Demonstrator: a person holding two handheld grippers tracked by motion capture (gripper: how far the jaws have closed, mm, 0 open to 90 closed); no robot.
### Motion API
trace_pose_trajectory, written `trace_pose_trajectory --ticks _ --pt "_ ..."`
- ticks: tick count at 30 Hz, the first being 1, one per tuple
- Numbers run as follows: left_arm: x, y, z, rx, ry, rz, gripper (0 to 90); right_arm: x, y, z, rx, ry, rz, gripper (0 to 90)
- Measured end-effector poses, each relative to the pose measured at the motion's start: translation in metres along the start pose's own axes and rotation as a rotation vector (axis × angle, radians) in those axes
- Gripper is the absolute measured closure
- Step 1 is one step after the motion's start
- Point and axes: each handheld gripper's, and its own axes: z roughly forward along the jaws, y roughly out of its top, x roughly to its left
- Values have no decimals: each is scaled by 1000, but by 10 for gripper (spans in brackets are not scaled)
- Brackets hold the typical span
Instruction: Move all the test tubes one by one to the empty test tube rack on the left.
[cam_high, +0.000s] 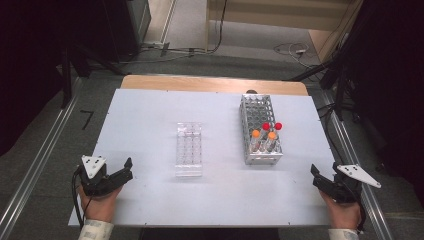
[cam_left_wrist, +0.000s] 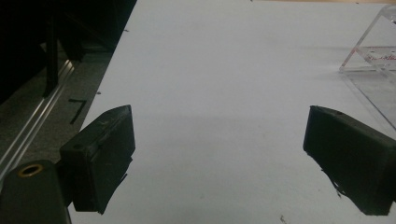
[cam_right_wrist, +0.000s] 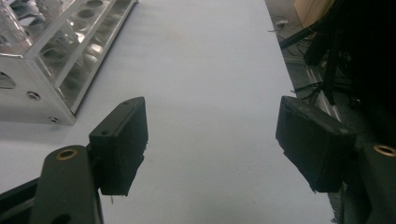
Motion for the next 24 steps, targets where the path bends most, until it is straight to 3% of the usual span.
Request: trace_pose_trajectory --ticks 9,15,24 --pt "1 1 -2 -12 -12 -13 96 2 -1 2 15 47 19 214" --pt "2 1 -3 -14 -21 -17 97 8 0 1 9 54 7 212" --pt "-1 1 1 -7 -34 -22 97 20 5 2 11 112 -3 219"
